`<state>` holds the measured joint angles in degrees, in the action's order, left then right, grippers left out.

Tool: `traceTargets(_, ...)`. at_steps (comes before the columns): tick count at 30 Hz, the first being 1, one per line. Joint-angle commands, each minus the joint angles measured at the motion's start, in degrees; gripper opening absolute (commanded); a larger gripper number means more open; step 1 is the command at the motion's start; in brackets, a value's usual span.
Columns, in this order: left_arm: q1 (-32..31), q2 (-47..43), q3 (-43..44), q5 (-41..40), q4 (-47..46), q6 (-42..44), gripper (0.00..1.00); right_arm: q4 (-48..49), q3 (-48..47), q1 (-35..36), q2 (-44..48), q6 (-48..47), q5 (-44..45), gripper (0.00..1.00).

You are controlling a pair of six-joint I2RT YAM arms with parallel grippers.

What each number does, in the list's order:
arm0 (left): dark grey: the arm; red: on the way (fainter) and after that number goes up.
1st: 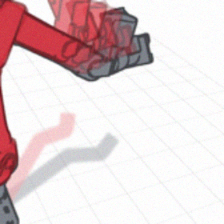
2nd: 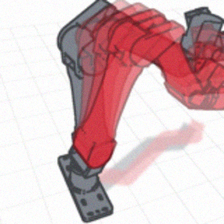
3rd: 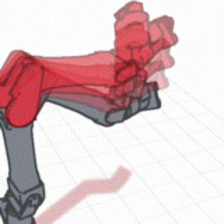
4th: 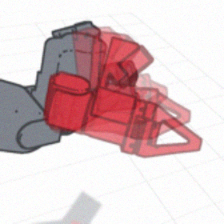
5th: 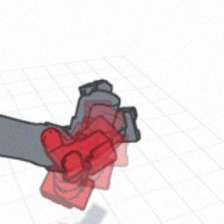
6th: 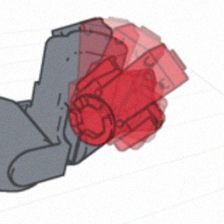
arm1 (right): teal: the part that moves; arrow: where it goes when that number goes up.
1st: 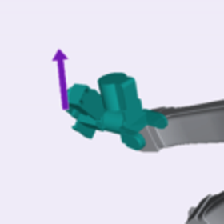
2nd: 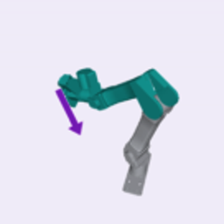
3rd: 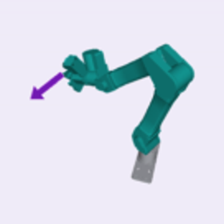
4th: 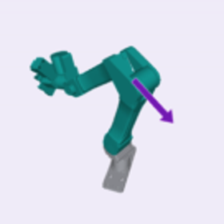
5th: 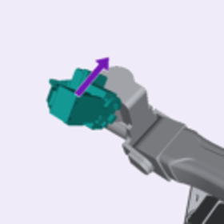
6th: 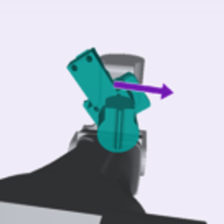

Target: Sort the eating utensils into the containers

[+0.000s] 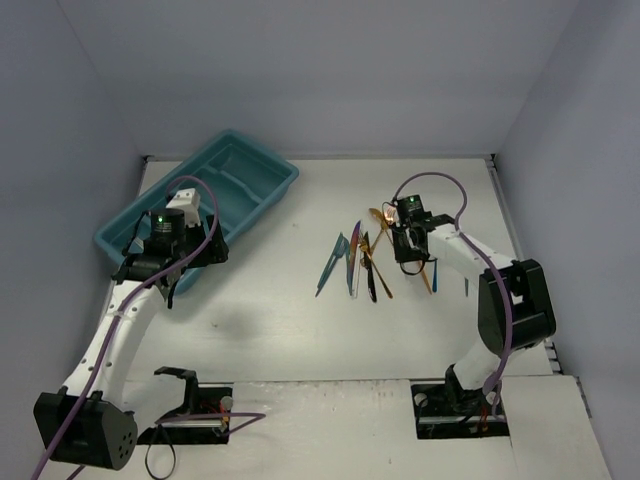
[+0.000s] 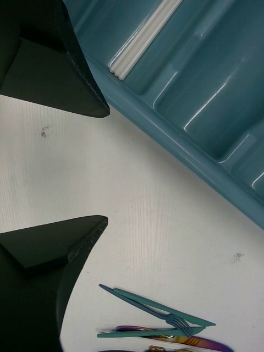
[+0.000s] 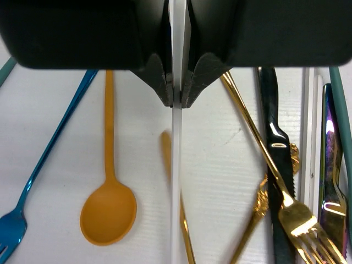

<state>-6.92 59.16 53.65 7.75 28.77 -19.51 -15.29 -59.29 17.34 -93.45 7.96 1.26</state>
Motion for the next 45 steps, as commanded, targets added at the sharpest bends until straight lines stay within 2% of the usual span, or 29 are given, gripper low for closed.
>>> traceTargets(1, -0.1, -1.2, 1.2, 0.9, -3.1, 0.9, 0.69, -5.1, -0.7, 0.5, 4.0, 3.1, 1.1, 0.00)
traceTargets(11, -0.2, -1.4, 1.2, 2.3, -3.4, -0.5, 0.69, -9.2, 0.4, 3.3, 12.1, 8.3, 1.5, 0.00)
traceTargets(13, -0.2, -1.4, 1.4, 4.5, -3.6, -2.7, 0.69, -9.1, -0.3, 5.2, 14.7, 8.8, 1.6, 0.00)
traceTargets(16, -1.1, -2.2, 2.6, 8.5, -4.3, -7.5, 0.69, -8.5, -3.4, 12.5, 17.0, 9.5, 4.7, 0.00)
traceTargets(20, -6.0, -3.3, 5.9, 10.4, -7.7, -14.6, 0.69, -4.3, -5.4, 18.5, 18.8, 11.3, 5.2, 0.00)
traceTargets(26, -12.0, -1.5, 11.5, 8.7, -12.8, -21.7, 0.69, 9.2, -3.9, 26.3, 22.5, 15.6, 5.2, 0.00)
traceTargets(32, -19.9, 2.7, 16.0, 3.9, -16.1, -23.8, 0.69, 18.0, -3.5, 32.2, 22.8, 15.9, 5.4, 0.00)
traceTargets(39, -27.3, 7.6, 17.5, -1.0, -18.7, -24.2, 0.69, 21.1, -5.5, 36.0, 22.2, 15.2, 5.4, 0.00)
traceTargets(45, -28.3, 8.4, 17.1, -2.9, -18.8, -24.4, 0.69, 22.4, -5.6, 36.9, 23.1, 15.1, 5.5, 0.00)
